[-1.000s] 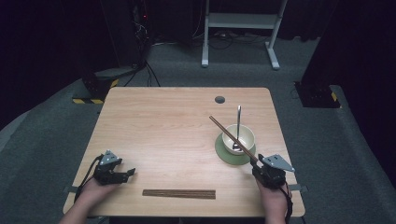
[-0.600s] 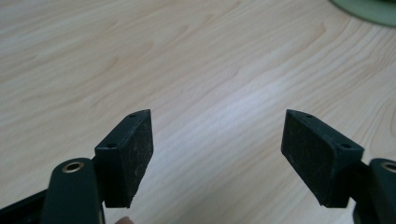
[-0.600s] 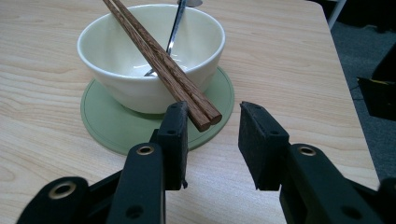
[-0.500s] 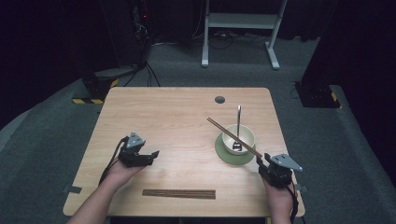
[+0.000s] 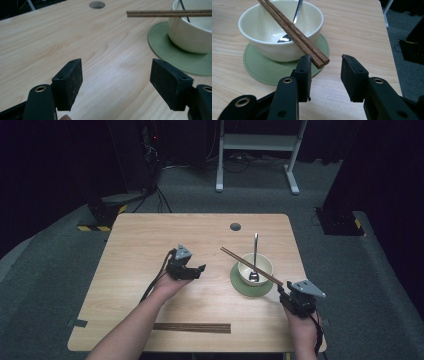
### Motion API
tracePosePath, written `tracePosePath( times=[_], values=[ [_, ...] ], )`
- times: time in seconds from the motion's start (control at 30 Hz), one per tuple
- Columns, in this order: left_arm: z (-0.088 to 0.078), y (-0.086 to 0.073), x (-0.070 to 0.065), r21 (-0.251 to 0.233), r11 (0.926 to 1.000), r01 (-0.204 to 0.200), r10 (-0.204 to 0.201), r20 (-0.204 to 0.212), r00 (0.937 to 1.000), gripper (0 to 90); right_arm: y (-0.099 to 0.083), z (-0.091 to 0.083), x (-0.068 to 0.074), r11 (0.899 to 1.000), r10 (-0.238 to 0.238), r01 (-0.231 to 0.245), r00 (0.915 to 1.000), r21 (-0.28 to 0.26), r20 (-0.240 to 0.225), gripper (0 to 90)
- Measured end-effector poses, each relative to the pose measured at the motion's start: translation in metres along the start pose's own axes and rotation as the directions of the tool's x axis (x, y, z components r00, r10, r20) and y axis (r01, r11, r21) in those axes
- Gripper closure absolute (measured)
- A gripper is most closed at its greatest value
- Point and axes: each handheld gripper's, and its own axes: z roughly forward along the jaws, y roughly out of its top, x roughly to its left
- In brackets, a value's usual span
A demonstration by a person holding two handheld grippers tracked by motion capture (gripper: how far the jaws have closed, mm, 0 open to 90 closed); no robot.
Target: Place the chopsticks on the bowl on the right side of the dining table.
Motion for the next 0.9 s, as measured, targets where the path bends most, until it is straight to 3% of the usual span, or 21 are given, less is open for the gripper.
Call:
tracePosePath(
  times=[0.17, 0.5, 0.77, 0.9],
  values=[
    [0.019, 0.015, -0.014, -0.021, 0.9995, -0.025, 0.025, -0.013, 0.9996, 26.5, 0.001, 0.005, -0.002, 1.0, -0.002, 0.002, 1.0, -0.003, 0.005, 60.5],
    [0.044, 0.028, -0.028, -0.035, 0.9989, -0.031, 0.03, -0.036, 0.9989, 26.8, 0.008, 0.02, -0.012, 1.0, 0.005, -0.005, 1.0, -0.002, 0.008, 60.3],
    [0.057, 0.027, -0.031, -0.038, 0.9992, 0.014, -0.015, -0.023, 0.9996, 26.5, 0.016, 0.03, -0.023, 1.0, -0.004, 0.004, 1.0, 0.009, 0.003, 56.2],
    [0.059, 0.027, -0.032, -0.036, 0.9993, 0.014, -0.015, -0.033, 0.9994, 26.5, 0.02, 0.033, -0.026, 1.0, -0.01, 0.01, 1.0, 0.013, 0.002, 53.9]
  ],
)
